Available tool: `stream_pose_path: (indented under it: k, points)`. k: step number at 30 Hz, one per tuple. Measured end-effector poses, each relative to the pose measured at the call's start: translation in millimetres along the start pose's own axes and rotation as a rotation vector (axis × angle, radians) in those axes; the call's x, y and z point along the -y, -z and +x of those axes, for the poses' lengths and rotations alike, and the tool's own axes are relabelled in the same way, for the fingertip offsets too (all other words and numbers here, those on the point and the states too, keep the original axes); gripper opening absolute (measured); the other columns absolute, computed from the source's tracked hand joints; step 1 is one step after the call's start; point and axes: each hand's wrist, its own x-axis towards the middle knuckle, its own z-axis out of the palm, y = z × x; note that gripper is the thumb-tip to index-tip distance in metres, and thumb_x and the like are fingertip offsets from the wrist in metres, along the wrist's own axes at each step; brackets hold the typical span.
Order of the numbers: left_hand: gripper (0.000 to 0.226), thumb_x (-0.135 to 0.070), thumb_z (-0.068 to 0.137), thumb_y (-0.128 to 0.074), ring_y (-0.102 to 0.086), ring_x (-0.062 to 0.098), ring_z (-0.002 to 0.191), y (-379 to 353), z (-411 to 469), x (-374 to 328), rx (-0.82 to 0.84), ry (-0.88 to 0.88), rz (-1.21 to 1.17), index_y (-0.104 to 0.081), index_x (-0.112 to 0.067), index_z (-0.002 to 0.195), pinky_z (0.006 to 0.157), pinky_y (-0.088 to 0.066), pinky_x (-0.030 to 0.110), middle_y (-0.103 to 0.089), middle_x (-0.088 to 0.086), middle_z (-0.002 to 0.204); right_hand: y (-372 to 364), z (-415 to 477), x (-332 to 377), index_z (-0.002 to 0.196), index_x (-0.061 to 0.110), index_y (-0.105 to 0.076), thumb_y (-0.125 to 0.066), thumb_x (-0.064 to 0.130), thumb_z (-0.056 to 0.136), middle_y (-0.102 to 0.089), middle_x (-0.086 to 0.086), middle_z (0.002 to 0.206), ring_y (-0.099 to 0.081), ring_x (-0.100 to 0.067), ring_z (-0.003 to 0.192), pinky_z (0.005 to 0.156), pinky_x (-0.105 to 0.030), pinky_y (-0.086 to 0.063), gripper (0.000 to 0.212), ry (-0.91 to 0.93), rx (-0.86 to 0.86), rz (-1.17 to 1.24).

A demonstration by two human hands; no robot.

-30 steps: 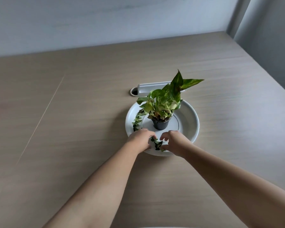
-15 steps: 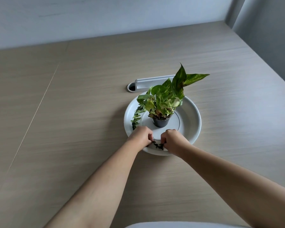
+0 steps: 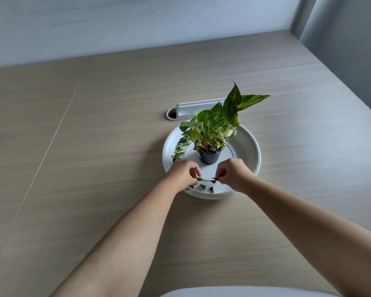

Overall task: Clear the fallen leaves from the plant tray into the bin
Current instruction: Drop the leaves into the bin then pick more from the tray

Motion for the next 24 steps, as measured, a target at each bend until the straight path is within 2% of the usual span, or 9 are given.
stream_pose_path:
  k: [2,6,8,10,13,17,21,24]
  points:
    - [0.019,0.001,0.073,-0.067,-0.061,0.011,0.07,-3,1,-4,0.002,-0.004,-0.026,-0.073,-0.016,0.081,0.067,-0.05,0.023,-0.067,-0.002,0.076,2,-1,-2,0.074,0.007,-0.072,-0.061,-0.006,0.072,-0.06,0.004,0.062,-0.058,-0.014,0.066,0.051,-0.013,-0.041,0.018,-0.012,-0.002,0.011]
    - [0.013,-0.004,0.075,-0.071,-0.064,0.01,0.072,-3,1,-11,-0.027,-0.011,-0.1,-0.074,-0.016,0.077,0.071,-0.052,0.021,-0.071,0.0,0.08,14,-3,-10,0.078,0.005,-0.073,-0.064,-0.006,0.073,-0.066,-0.004,0.07,-0.057,-0.011,0.06,0.045,-0.007,-0.042,0.016,-0.056,-0.033,0.056]
    - [0.012,-0.003,0.075,-0.071,-0.065,0.01,0.071,-7,1,-21,-0.036,-0.025,-0.125,-0.075,-0.015,0.076,0.072,-0.054,0.022,-0.073,0.001,0.081,26,-10,-16,0.079,0.006,-0.073,-0.063,-0.005,0.073,-0.066,-0.004,0.07,-0.056,-0.013,0.059,0.047,-0.015,-0.046,0.016,-0.083,-0.072,0.075]
    - [0.014,-0.001,0.074,-0.07,-0.065,0.012,0.068,-16,0,-38,-0.017,-0.056,-0.153,-0.075,-0.013,0.077,0.065,-0.051,0.019,-0.074,0.005,0.079,41,-22,-25,0.078,0.007,-0.073,-0.063,-0.003,0.072,-0.065,-0.002,0.068,-0.057,-0.017,0.063,0.05,-0.022,-0.046,0.016,-0.12,-0.12,0.098]
    - [0.017,0.003,0.072,-0.065,-0.06,0.014,0.055,-39,1,-82,0.052,-0.126,-0.172,-0.075,-0.01,0.077,0.051,-0.045,0.012,-0.069,0.005,0.064,73,-48,-51,0.072,0.01,-0.073,-0.061,-0.004,0.071,-0.062,0.001,0.06,-0.056,-0.016,0.062,0.043,-0.018,-0.041,0.018,-0.169,-0.198,0.124]
    - [0.019,0.003,0.069,-0.061,-0.058,0.014,0.056,-78,8,-158,0.152,-0.282,-0.139,-0.073,-0.013,0.072,0.061,-0.052,0.025,-0.065,0.0,0.057,118,-102,-108,0.073,0.007,-0.071,-0.058,-0.006,0.071,-0.062,-0.005,0.063,-0.05,-0.015,0.053,0.036,-0.014,-0.037,0.019,-0.326,-0.334,0.21]
    - [0.019,0.004,0.069,-0.06,-0.058,0.015,0.055,-121,8,-236,0.218,-0.405,-0.092,-0.073,-0.01,0.072,0.059,-0.049,0.024,-0.064,-0.003,0.057,148,-169,-178,0.072,0.012,-0.07,-0.057,-0.002,0.071,-0.062,0.0,0.062,-0.049,-0.011,0.051,0.041,-0.017,-0.033,0.019,-0.504,-0.447,0.224]
    - [0.02,0.006,0.069,-0.059,-0.057,0.016,0.054,-158,1,-280,0.272,-0.456,-0.068,-0.073,-0.008,0.072,0.056,-0.048,0.024,-0.063,-0.002,0.057,163,-213,-226,0.062,0.017,-0.067,-0.06,-0.003,0.069,-0.06,0.0,0.056,-0.05,-0.006,0.041,0.037,-0.014,-0.034,0.022,-0.585,-0.518,0.251]
